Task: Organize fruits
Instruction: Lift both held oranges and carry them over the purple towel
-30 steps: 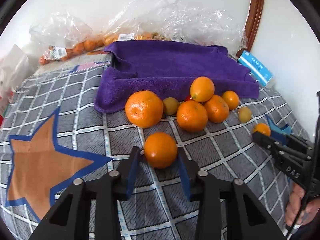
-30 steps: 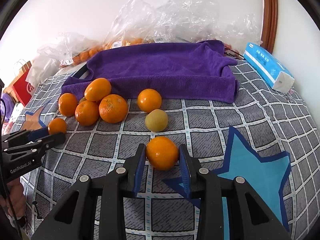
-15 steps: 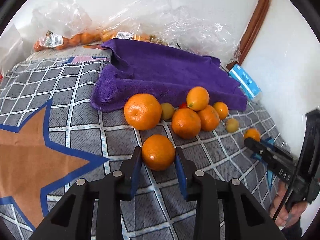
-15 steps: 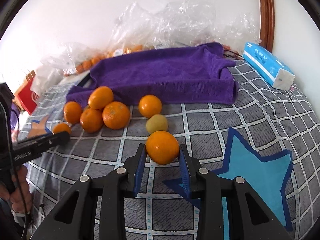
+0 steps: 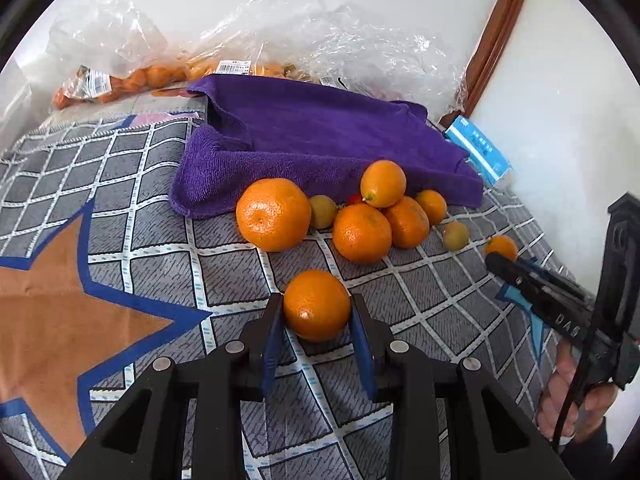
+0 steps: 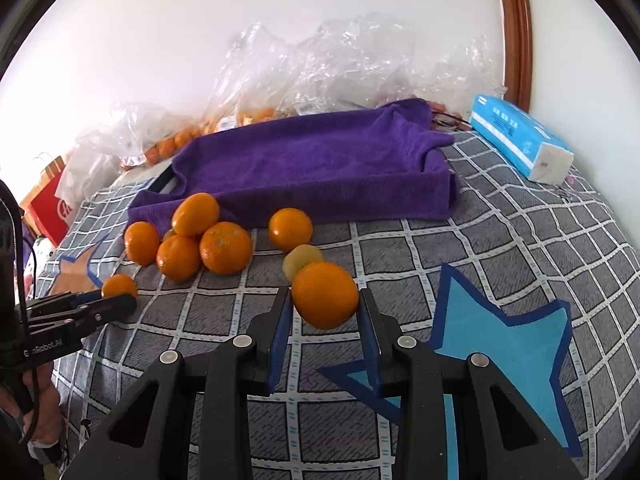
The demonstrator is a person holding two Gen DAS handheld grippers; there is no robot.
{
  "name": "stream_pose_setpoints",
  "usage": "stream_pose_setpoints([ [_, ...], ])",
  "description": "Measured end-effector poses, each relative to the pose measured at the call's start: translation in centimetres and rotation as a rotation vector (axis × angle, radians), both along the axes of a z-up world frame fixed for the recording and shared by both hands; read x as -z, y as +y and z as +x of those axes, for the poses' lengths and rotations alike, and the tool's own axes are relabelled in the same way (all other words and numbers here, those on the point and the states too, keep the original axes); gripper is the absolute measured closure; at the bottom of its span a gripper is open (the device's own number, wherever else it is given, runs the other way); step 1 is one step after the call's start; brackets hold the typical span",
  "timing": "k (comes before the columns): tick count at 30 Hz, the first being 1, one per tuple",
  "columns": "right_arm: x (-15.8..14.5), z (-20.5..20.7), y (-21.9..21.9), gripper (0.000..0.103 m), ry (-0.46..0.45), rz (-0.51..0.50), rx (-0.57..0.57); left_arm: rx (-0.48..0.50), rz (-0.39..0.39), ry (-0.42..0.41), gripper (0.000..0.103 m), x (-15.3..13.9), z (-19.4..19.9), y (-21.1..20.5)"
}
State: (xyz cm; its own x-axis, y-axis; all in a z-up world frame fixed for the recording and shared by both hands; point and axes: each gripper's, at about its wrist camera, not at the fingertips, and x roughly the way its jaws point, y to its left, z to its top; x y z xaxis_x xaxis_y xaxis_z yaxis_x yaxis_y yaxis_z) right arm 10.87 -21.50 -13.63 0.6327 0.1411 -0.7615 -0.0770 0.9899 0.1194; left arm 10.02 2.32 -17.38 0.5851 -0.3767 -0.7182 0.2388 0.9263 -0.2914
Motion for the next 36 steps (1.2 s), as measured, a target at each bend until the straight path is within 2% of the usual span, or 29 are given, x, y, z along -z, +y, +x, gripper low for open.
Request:
stream_pose_setpoints([
  [6, 0.1, -0.1, 0.5, 0.070, -0.004, -0.017, -0.031, -0.008, -0.039, -0.019, 0.072, -0.3, 0.0, 0.3],
  [13, -0.2, -0.2, -0.2, 0.070, -0.019, 0.037, -0.043, -0.065, -0.018, -0.095, 0.072, -1.6, -0.8, 1.0],
  [16, -0.2, -0.2, 0.0, 0.070, -0.014, 0.034, -0.051, -0.095, -0.011, -0.076, 0.072, -2.0, -1.0, 1.4],
  [20, -0.6, -0.7, 0.3, 0.070, -0.035, 0.069, -0.102, -0.122, -0.065, -0.020, 0.072, -2.4, -1.3, 2.2],
  [24, -0.9, -1.0, 0.8, 0.070, -0.037, 0.097, -0.131, -0.147, -0.035, -0.040, 0.072, -3.5, -1.8, 2.0],
  [30, -3.3, -1.1, 2.1, 0.070, -0.085, 0.084, -0.171, -0.169, -0.016, -0.067, 0.072, -5.9, -1.2, 2.1],
  [36, -6.4, 0.4, 3.1, 0.070, -0.134, 0.080, -0.200, -0.212, -0.034, -0.121, 0.072, -8.9, 0.8, 3.1],
])
